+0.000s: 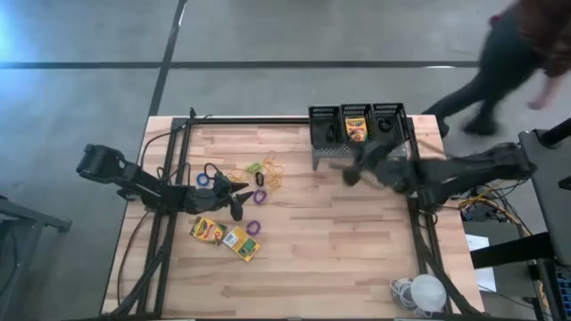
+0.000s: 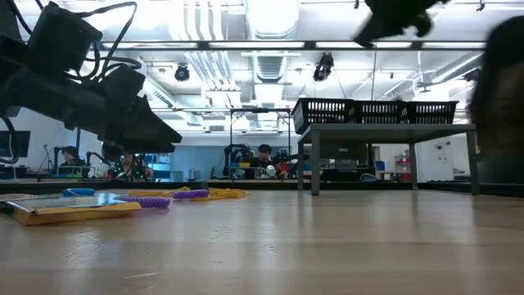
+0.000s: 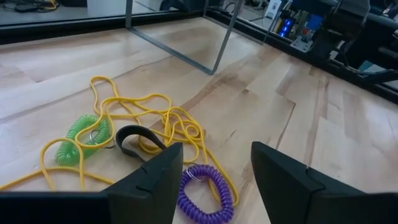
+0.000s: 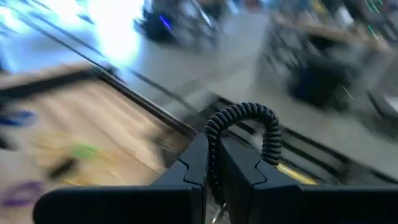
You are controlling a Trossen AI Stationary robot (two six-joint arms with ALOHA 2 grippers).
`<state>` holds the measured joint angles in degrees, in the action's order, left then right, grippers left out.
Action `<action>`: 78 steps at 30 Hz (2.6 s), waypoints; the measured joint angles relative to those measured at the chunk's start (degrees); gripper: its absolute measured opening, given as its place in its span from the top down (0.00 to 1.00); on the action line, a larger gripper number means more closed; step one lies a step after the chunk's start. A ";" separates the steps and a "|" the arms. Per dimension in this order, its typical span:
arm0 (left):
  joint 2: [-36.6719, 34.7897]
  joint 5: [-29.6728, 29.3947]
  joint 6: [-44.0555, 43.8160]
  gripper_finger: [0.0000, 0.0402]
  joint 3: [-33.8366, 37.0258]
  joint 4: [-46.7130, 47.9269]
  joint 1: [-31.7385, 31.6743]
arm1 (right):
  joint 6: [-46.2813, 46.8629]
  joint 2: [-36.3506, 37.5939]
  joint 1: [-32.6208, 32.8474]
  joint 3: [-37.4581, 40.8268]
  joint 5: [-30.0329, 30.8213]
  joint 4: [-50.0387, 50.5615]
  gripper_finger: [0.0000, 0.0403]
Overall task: Pick & Place Office Desk Supplies
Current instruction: Put the black spring keychain into the right black basket on the shelf, then put the blue spring keychain into the right black basket on the shelf
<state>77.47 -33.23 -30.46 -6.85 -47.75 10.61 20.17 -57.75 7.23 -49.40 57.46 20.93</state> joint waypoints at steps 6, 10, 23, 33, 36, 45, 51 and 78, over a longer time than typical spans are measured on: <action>0.00 0.00 0.00 0.51 0.00 -0.03 0.00 | 12.91 5.36 -16.72 -8.93 -9.29 31.74 0.94; 0.00 0.00 0.00 0.51 0.00 -0.02 0.00 | 8.37 5.41 -30.47 -12.82 -21.61 36.69 0.94; 0.00 -0.02 -0.04 0.51 0.02 -0.04 0.00 | -6.51 -6.89 -64.69 -18.22 -54.28 37.39 0.94; 0.00 0.00 -0.02 0.51 0.00 -0.23 0.00 | -6.02 -15.24 -63.71 -18.60 -49.67 37.27 0.94; 0.00 0.00 -0.02 0.51 0.00 -0.23 -0.03 | -6.02 -17.41 -63.56 -18.43 -47.44 37.35 0.94; 0.00 0.00 -0.04 0.51 0.00 -0.23 -0.04 | -5.61 -20.41 -63.57 -18.04 -44.98 37.85 0.94; 0.00 0.00 -0.02 0.51 0.00 -0.23 -0.04 | -5.32 -20.31 -63.37 -17.99 -44.31 37.63 0.91; 0.00 0.00 -0.02 0.51 0.00 -0.93 0.00 | -5.65 1.29 -20.12 -9.15 -35.29 5.72 0.73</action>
<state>77.47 -33.23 -30.48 -6.85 -48.69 10.61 14.52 -56.47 -12.89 -58.55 22.17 26.66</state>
